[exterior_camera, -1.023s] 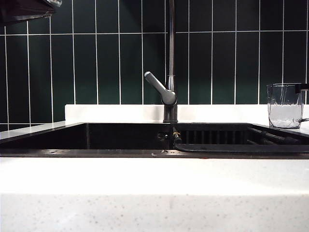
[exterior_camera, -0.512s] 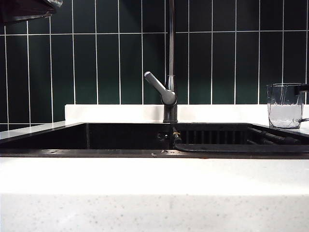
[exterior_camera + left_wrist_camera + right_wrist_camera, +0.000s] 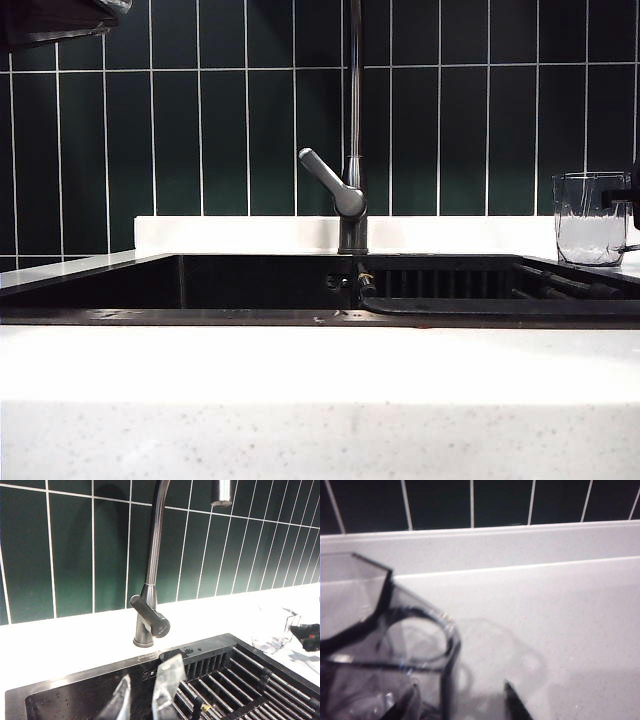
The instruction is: Pick up the mug next to the sink, go to the faucet to get some water, pour the water into the sink, and finally put the mug back to its place.
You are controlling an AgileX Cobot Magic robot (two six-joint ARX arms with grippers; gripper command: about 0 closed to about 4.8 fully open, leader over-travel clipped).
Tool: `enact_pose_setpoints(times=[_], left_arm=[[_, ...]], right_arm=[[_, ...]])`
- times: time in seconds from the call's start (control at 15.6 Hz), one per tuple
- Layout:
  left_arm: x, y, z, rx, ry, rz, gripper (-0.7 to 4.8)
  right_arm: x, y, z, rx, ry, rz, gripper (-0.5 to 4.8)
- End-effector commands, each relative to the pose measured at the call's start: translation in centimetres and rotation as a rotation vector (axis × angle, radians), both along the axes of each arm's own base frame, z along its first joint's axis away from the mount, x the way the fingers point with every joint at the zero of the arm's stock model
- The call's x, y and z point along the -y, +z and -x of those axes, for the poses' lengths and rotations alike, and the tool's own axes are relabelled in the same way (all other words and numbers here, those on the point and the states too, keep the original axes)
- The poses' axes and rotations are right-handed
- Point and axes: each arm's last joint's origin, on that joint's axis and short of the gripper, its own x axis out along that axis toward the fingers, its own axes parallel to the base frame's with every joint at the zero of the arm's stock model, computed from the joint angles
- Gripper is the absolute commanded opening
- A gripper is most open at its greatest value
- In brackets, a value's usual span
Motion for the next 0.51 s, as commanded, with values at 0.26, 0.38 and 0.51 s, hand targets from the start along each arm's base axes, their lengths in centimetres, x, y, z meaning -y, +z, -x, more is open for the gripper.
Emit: enact_pose_setpoints(times=[0.26, 0.38, 0.51], left_arm=[[0.06, 0.32, 0.07, 0.022, -0.027, -0.002, 0.67], [0.07, 0.32, 0.08, 0.022, -0.032, -0.003, 0.67], [0.07, 0.32, 0.08, 0.022, -0.032, -0.003, 0.67]], right_arm=[[1.54, 0.41, -0.48, 0.043, -0.044, 0.007, 2.11], [1.57, 0.28, -0.58, 0.055, -0.044, 0.008, 2.11], [1.58, 0.08, -0.72, 0.072, -0.039, 0.010, 1.97]])
